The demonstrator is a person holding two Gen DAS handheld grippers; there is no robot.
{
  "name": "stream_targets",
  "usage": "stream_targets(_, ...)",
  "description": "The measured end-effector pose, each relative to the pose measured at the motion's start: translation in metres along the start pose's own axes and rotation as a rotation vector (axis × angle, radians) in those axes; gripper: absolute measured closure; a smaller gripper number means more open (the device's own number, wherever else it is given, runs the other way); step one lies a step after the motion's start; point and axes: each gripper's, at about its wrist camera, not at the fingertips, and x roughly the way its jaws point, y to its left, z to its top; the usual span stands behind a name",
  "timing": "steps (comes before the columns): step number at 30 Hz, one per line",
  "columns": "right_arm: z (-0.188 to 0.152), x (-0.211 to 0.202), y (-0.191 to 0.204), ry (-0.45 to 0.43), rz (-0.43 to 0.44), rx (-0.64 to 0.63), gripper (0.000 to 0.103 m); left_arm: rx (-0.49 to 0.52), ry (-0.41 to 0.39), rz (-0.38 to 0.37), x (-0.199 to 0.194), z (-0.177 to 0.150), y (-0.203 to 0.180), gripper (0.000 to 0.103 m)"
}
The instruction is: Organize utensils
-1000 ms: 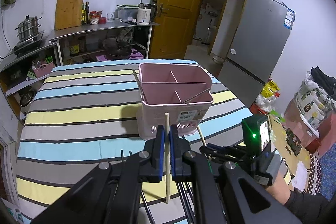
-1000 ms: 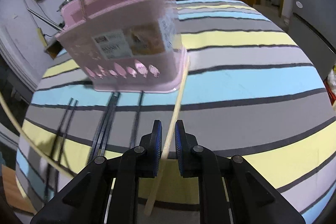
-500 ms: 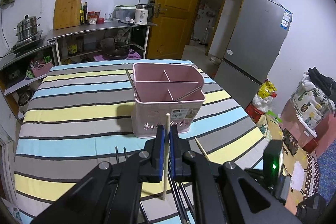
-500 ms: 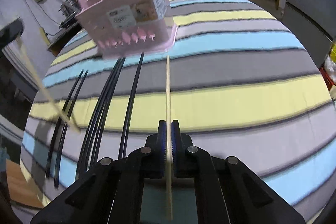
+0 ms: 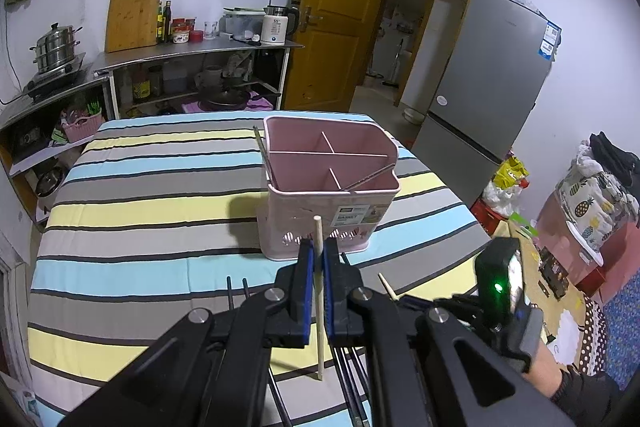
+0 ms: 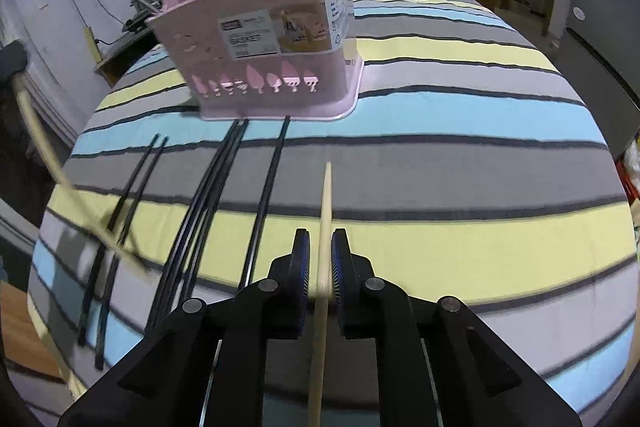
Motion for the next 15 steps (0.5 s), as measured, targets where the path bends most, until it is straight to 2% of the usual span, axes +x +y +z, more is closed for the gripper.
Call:
stream_targets(6, 0.017, 0.012, 0.001, 0.016, 0.009, -0.017, 0.092, -0.003, 0.001, -0.005, 0.002, 0.001, 0.004, 0.098)
stream_targets(8, 0.019, 0.013, 0.0, 0.021, 0.015, -0.021, 0.097, -0.002, 0.001, -0.006, 0.004, 0.001, 0.004, 0.098)
stream_targets(10, 0.02, 0.013, -0.001, 0.022, 0.026, -0.019, 0.097, -0.003, 0.004, -0.008, 0.005, 0.001, 0.004, 0.098)
stream_targets(15, 0.025, -0.003, -0.001, -0.017, 0.036, -0.024, 0.097, -0.001, 0.018, -0.01, 0.009, -0.001, 0.002, 0.098)
